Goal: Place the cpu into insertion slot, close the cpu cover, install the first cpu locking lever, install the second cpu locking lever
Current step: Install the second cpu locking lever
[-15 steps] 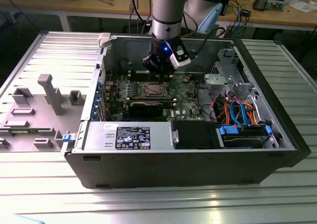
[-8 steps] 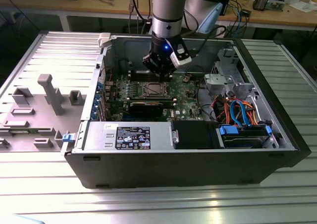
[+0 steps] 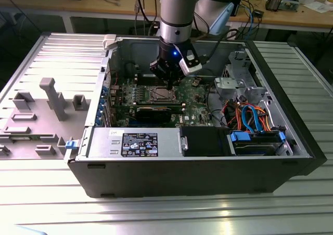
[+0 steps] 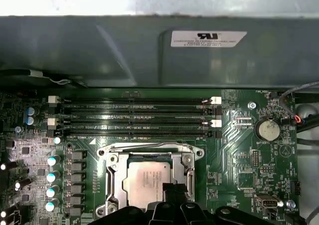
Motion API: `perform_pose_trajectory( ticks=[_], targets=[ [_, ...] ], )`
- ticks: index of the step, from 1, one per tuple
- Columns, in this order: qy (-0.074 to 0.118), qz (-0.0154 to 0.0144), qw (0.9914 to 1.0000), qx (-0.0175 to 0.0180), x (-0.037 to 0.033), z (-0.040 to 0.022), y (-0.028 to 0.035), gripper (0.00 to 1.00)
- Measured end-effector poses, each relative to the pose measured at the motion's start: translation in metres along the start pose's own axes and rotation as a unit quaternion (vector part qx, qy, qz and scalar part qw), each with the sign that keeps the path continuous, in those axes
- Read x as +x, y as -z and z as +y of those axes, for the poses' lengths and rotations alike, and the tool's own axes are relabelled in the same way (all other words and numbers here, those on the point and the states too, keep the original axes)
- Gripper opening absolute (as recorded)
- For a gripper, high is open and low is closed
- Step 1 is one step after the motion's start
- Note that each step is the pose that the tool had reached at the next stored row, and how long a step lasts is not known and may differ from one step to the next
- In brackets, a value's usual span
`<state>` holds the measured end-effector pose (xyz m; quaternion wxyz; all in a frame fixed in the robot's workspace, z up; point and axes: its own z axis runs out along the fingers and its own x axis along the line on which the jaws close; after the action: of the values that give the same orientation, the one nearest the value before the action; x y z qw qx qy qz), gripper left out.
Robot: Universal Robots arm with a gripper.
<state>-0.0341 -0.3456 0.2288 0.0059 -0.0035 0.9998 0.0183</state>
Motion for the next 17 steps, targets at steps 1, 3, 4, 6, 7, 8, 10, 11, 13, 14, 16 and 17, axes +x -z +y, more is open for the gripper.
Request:
perform_pose_trajectory(
  ticks=[1,3,4,6,7,8,10,11,13,14,16,17],
  targets=[
    [0.000,0.0000,1.00000,0.0000,0.0000,-0.0039,0.0001,0.11],
    [0.000,0.0000,1.00000,0.0001,0.0001,-0.0046,0.0002,0.11],
    [0.000,0.0000,1.00000,0.0001,0.0001,-0.0048,0.0007,0.11],
    [0.000,0.0000,1.00000,0.0001,0.0000,-0.0047,0.0044,0.11],
    [0.000,0.0000,1.00000,0.0000,0.0000,-0.0046,0.0069,0.11],
    [0.000,0.0000,1.00000,0.0000,-0.0001,-0.0045,0.0083,0.11],
    [0.000,0.0000,1.00000,0.0000,-0.0001,-0.0051,0.0085,0.11],
    [0.000,0.0001,1.00000,0.0001,-0.0001,-0.0062,0.0086,0.11],
    [0.000,0.0000,1.00000,0.0000,0.0000,-0.0117,0.0087,0.11],
    [0.000,0.0000,1.00000,0.0000,0.0000,-0.0138,0.0088,0.11],
    [0.000,0.0000,1.00000,0.0001,0.0000,-0.0166,0.0089,0.11],
    [0.000,0.0000,1.00000,0.0000,0.0000,-0.0191,0.0090,0.11]
  ],
)
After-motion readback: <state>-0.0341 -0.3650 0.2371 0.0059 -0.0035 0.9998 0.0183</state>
